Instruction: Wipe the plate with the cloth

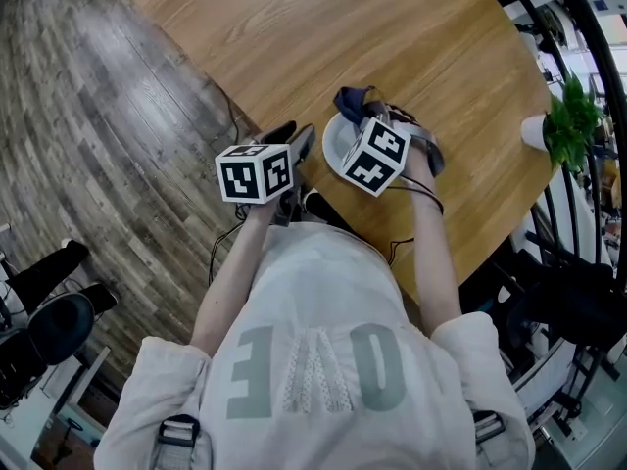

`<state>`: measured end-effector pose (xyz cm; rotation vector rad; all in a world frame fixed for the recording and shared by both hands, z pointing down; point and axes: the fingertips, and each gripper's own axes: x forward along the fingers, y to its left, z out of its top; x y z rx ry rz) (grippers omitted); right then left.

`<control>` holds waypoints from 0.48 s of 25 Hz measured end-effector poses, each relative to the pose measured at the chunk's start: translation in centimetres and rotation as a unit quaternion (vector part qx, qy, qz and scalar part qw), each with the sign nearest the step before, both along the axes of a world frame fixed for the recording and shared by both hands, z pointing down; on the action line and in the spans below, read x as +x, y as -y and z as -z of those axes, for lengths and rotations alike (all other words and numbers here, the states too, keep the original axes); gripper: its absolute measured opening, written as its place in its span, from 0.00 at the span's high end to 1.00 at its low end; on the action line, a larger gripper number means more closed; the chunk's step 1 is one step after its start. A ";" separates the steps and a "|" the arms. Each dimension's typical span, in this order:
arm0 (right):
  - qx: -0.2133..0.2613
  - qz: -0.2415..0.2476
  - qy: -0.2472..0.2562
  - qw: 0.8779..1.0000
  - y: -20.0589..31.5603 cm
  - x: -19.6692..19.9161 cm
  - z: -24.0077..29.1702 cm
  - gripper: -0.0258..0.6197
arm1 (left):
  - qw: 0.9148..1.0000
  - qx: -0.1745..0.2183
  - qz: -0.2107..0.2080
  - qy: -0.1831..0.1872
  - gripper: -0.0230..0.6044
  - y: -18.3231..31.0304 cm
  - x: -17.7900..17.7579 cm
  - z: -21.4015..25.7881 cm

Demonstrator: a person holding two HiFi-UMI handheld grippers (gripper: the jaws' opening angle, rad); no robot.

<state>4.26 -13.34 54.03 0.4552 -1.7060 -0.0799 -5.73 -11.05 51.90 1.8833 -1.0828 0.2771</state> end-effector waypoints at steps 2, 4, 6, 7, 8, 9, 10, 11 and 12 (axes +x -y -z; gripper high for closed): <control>0.002 0.016 -0.006 1.000 -0.6 -0.8 0.2 0.87 | 1.000 0.003 0.006 0.001 0.74 0.2 -0.5 0.0; 0.000 0.037 -0.011 0.999 -1.5 -1.7 0.2 0.87 | 1.000 0.004 0.011 0.001 0.74 0.3 -0.8 0.1; -0.005 0.056 -0.014 0.998 -2.7 -2.5 0.1 0.87 | 1.000 0.004 0.015 0.000 0.74 0.4 -1.0 0.2; -0.009 0.063 -0.014 0.998 -3.3 -2.9 0.1 0.87 | 1.000 0.005 0.017 -0.001 0.74 0.4 -1.1 0.2; -0.014 0.071 -0.012 0.997 -4.0 -3.3 0.1 0.87 | 1.000 0.006 0.018 -0.001 0.74 0.5 -1.2 0.2; -0.019 0.078 -0.010 0.997 -4.8 -3.7 0.1 0.87 | 1.000 0.007 0.019 -0.001 0.74 0.5 -1.3 0.3; -0.025 0.085 -0.008 0.996 -5.5 -4.0 0.2 0.87 | 1.000 0.007 0.020 -0.001 0.74 0.6 -1.4 0.3; -0.031 0.092 -0.006 0.995 -6.3 -4.3 0.3 0.87 | 1.000 0.008 0.022 -0.001 0.74 0.6 -1.5 0.4; -0.038 0.100 -0.004 0.994 -7.1 -4.7 0.4 0.87 | 1.000 0.008 0.024 -0.001 0.74 0.7 -1.7 0.4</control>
